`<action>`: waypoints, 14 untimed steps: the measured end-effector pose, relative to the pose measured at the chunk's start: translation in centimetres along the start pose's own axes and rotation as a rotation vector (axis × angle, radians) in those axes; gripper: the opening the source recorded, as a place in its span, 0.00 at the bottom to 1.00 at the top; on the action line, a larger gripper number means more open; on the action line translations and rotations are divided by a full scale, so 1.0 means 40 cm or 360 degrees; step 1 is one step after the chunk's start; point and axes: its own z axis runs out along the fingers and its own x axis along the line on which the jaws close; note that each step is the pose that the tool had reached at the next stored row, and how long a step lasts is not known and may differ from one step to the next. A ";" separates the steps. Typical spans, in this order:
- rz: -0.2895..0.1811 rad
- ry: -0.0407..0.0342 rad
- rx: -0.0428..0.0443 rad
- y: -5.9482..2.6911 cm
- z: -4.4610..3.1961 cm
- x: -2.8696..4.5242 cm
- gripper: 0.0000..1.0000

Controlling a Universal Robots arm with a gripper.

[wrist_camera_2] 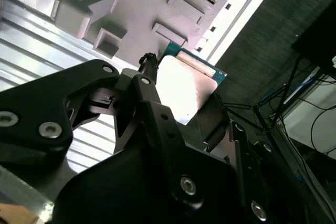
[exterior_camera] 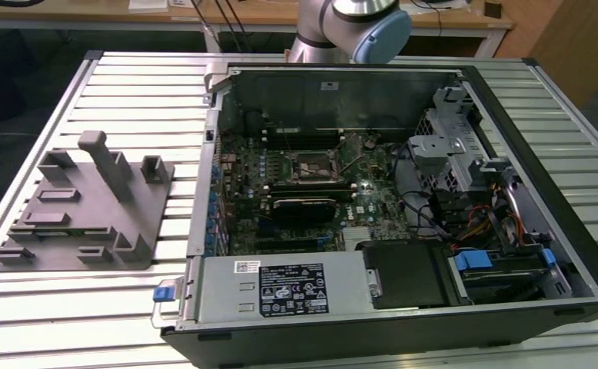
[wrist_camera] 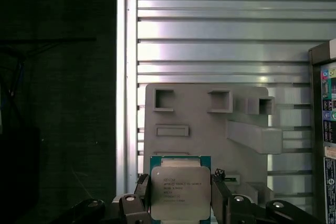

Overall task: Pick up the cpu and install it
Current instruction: 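Pick up the cpu and move it towards the insertion slot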

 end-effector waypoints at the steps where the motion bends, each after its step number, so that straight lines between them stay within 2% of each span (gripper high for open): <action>1: 0.0000 0.0000 0.0000 0.000 0.000 -0.001 0.55; 6: 0.0000 0.0000 0.0000 0.000 0.000 -0.009 0.55; 14: 0.0000 0.0000 0.0000 0.001 0.001 -0.032 0.55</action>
